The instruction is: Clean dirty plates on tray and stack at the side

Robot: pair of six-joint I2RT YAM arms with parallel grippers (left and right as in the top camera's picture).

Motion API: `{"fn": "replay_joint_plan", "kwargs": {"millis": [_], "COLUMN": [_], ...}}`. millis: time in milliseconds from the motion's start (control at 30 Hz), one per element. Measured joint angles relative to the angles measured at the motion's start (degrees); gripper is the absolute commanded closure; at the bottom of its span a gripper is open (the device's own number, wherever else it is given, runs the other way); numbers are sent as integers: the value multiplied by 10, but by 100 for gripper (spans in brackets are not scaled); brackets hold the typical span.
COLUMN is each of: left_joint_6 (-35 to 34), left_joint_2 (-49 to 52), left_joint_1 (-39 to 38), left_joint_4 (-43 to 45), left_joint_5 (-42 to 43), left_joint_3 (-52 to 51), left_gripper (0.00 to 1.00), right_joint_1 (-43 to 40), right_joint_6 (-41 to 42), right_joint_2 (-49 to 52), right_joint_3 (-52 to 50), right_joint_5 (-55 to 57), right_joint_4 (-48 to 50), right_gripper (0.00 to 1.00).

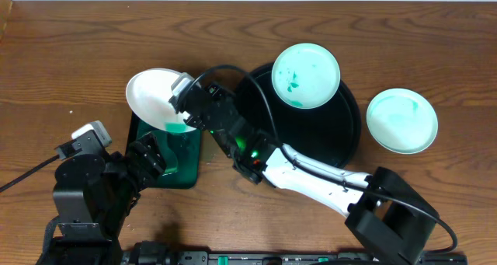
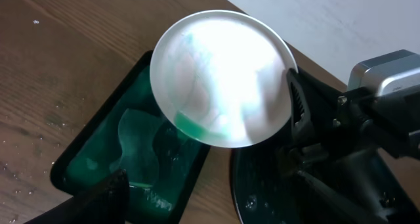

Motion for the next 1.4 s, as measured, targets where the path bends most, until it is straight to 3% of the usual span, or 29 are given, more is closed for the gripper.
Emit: {"fn": "replay_joint_plan", "kwargs": {"millis": [500,1000,1167,1267,1400], "left_joint_6": [0,0,0,0,0], "left_joint_2": [0,0,0,0,0], "left_joint_1": [0,0,0,0,0], "left_joint_4": [0,0,0,0,0], "left_joint_5": [0,0,0,0,0], "left_joint_3": [0,0,0,0,0], "left_gripper": [20,20,20,20,20], "right_joint_1": [55,61,47,8,-85], "right_joint_6": [-180,-210,-124,10,210], "right_joint_2": [0,0,-1,-1,-1], "right_joint_3": [0,0,1,3,0], "right_joint_5": [113,141,143,119,-24], "right_joint_4": [86,86,35,-56,-138], "right_gripper": [99,99,99,99,99]}}
